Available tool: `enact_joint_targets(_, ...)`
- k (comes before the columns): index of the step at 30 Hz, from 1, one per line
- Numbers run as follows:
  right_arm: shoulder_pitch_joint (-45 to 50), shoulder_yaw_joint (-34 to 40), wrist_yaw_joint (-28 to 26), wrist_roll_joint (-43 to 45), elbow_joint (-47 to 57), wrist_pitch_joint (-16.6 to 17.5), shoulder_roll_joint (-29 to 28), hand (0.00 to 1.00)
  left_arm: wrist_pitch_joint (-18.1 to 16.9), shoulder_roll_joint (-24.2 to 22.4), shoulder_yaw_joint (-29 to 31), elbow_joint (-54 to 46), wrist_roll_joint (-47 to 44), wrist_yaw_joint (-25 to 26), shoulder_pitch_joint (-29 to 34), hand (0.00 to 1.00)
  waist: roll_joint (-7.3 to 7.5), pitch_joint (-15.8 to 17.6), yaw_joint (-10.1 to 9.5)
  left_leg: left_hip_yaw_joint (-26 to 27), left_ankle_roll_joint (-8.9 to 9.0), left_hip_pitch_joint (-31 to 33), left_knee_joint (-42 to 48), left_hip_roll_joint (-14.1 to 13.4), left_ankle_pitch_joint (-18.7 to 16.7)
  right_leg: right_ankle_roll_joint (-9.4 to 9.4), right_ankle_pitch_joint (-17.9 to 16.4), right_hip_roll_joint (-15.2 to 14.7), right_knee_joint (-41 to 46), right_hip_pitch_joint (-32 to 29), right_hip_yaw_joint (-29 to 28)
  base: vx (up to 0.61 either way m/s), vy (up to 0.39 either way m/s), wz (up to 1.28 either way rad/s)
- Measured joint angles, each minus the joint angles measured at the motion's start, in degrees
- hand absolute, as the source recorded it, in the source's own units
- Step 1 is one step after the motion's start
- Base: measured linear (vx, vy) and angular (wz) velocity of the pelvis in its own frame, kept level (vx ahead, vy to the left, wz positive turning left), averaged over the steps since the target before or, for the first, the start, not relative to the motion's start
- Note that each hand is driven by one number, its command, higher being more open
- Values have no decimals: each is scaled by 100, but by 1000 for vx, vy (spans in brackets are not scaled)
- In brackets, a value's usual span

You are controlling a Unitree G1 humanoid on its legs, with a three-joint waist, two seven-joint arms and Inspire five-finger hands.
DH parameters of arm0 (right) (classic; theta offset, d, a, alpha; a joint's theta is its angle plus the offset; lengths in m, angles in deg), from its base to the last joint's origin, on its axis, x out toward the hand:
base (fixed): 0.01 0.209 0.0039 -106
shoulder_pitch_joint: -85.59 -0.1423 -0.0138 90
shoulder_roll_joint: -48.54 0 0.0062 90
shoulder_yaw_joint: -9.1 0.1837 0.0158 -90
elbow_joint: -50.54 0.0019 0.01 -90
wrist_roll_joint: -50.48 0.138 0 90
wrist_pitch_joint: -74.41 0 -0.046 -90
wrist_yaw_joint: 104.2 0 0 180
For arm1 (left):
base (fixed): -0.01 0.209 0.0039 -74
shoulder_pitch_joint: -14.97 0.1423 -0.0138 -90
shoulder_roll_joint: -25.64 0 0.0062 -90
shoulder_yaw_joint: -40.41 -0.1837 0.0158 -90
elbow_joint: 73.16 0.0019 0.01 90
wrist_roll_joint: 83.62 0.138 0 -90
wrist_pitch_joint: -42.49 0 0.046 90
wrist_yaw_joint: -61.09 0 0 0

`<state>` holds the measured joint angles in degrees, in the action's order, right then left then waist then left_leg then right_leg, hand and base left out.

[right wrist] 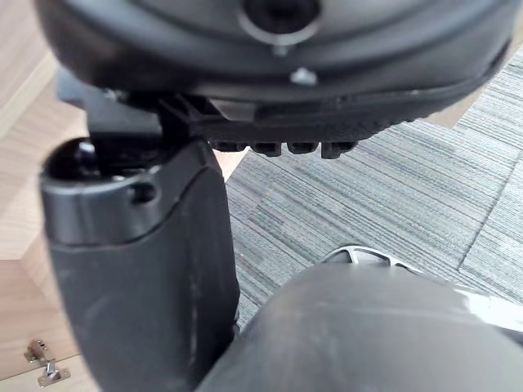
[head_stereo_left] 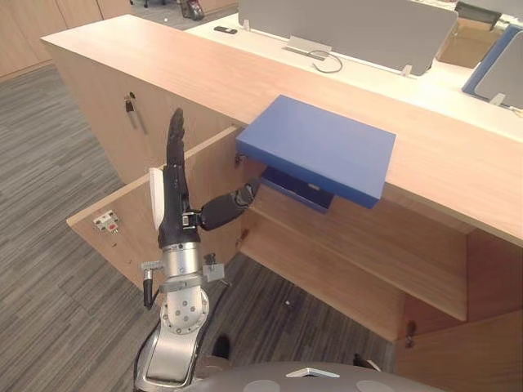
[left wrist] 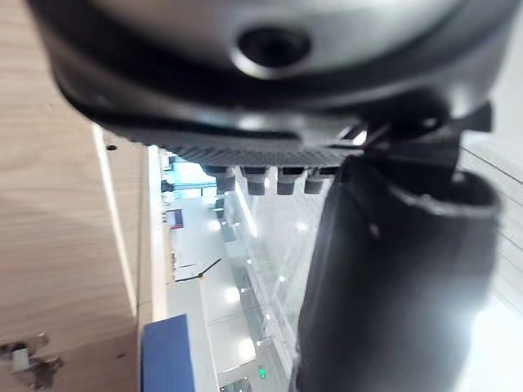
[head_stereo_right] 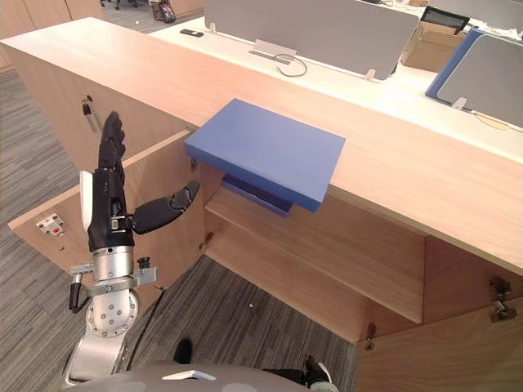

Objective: Walk over to the cabinet, pick up the folder, carry it to the office cabinet, place the folder inside the office cabinet, then close the office cabinet door

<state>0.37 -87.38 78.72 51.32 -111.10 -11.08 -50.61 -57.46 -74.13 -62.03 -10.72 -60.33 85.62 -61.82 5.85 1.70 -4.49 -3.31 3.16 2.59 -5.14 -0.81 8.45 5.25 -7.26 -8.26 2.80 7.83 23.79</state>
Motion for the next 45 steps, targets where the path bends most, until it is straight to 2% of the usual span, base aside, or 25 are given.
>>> enact_joint_targets(8, -63, -84, -33, -48, -2, 4, 54, 100, -15, 347, 141, -2, 1154, -7, -136, 100, -68, 8, 5, 125, 21, -13, 13, -104, 3, -50, 38, 83, -6, -64, -147, -16, -24, -9)
enact_joint_targets(24, -96, -95, -186, -279, 8, 43, 135, 100, 11, 949, 429, 1, 2431, 186, -285, 100, -173, -22, 32, 334, 52, -113, 3, -196, -22, -74, 107, 142, -99, -66, -371, -14, -9, -7)
enact_joint_targets(29, -121, -95, -212, -295, 64, 55, 157, 100, 13, 1250, 517, 376, 2683, 323, -474, 100, -188, -17, 32, 364, 69, -151, -1, -188, -37, -78, 106, 133, -103, -55, -399, 3, -4, -3)
enact_joint_targets(34, -119, -94, -223, -394, 99, 54, 179, 100, 28, 1299, 535, 961, 2686, 328, -474, 100, -189, -15, 32, 417, 86, -185, -2, -192, -69, -121, 79, 130, -122, -49, -457, 4, -9, -6)
enact_joint_targets(45, -153, -99, -243, -504, 273, 53, 179, 100, 41, 1399, 534, 1289, 2689, 323, -474, 100, -187, 60, 153, 470, 119, -262, 12, -180, -155, -72, 110, 129, -209, 38, -511, 34, -17, -3)
